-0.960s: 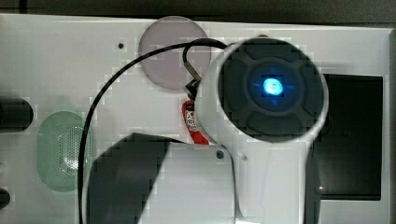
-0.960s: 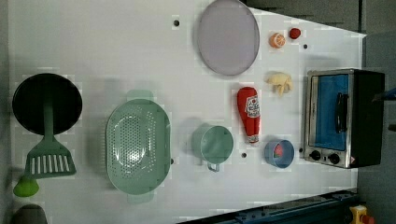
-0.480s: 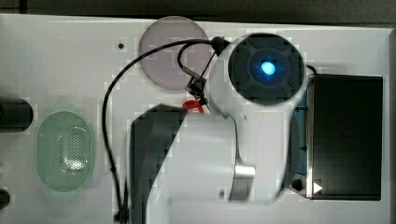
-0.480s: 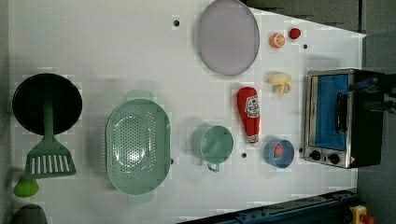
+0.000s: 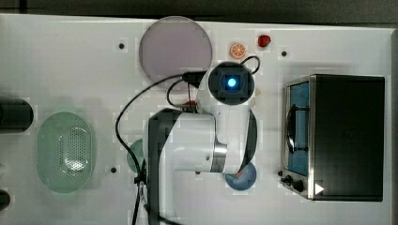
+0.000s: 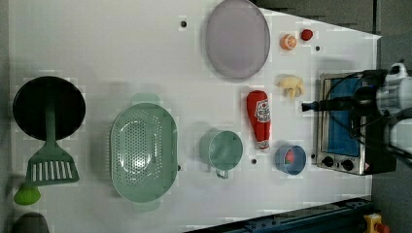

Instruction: Pick Ketchup from the table and place it in strainer.

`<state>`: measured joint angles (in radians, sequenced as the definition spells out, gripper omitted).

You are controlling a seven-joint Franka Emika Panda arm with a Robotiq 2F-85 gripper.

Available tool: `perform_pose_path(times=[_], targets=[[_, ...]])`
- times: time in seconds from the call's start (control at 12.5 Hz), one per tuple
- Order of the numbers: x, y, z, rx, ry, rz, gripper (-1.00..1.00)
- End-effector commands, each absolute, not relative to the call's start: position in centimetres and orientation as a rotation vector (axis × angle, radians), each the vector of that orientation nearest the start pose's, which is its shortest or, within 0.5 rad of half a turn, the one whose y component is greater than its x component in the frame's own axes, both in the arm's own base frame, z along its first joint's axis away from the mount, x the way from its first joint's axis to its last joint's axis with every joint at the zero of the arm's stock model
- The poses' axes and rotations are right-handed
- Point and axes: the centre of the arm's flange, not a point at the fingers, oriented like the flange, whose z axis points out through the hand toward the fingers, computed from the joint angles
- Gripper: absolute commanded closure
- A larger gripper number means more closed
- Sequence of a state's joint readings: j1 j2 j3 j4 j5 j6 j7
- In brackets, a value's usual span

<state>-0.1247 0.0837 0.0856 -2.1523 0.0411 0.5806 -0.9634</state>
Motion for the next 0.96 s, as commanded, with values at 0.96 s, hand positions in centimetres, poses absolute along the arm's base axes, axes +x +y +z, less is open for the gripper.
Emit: perform_pose_path(times=[0.96], targets=[[51.4, 1.4, 19.8, -3.078, -0.521, 0.094, -1.00]])
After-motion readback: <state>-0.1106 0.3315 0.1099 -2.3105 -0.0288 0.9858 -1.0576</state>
